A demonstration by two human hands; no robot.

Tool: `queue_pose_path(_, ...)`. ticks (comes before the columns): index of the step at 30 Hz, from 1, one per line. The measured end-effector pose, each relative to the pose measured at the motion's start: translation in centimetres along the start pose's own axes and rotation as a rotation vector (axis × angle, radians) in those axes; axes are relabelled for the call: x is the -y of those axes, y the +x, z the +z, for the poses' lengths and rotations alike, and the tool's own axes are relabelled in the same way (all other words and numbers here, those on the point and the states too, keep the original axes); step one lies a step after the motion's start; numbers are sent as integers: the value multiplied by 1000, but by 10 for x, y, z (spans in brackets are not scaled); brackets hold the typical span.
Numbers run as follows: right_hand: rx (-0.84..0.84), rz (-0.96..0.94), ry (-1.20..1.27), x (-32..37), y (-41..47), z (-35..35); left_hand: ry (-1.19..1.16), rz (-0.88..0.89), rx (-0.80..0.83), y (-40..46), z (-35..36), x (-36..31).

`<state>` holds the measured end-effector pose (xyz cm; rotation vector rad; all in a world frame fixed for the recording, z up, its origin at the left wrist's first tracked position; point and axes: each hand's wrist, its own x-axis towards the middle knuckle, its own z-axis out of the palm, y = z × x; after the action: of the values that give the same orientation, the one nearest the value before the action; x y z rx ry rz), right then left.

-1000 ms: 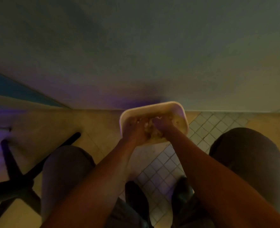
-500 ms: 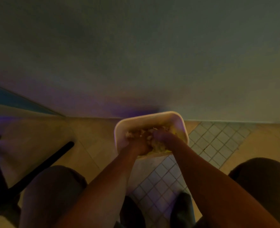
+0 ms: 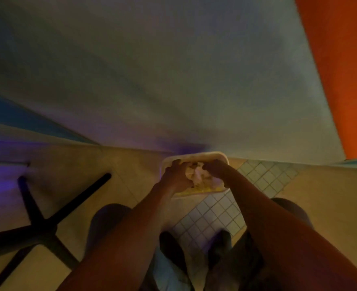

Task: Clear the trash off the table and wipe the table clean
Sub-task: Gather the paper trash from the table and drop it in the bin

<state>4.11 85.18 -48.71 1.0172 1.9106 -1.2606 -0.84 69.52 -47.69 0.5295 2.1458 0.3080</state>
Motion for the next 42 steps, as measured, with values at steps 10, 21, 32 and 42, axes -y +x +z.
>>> queue_pose_path(10,-23,-123,-260,65,-190,-38,-159,-63,-162,-158,-88,-49)
queue_pose_path(21,-11,-329,-219,164,-374,-80,-299,-127,-380,-349,-199,-102)
queue_pose_path(32,100,-570,-348,218,-472,-74,-485,-277,-628,-488,-197,-108)
queue_pose_path(42,281,-719,-498,230,-529,-18,-619,-471,-793,-582,-153,-92)
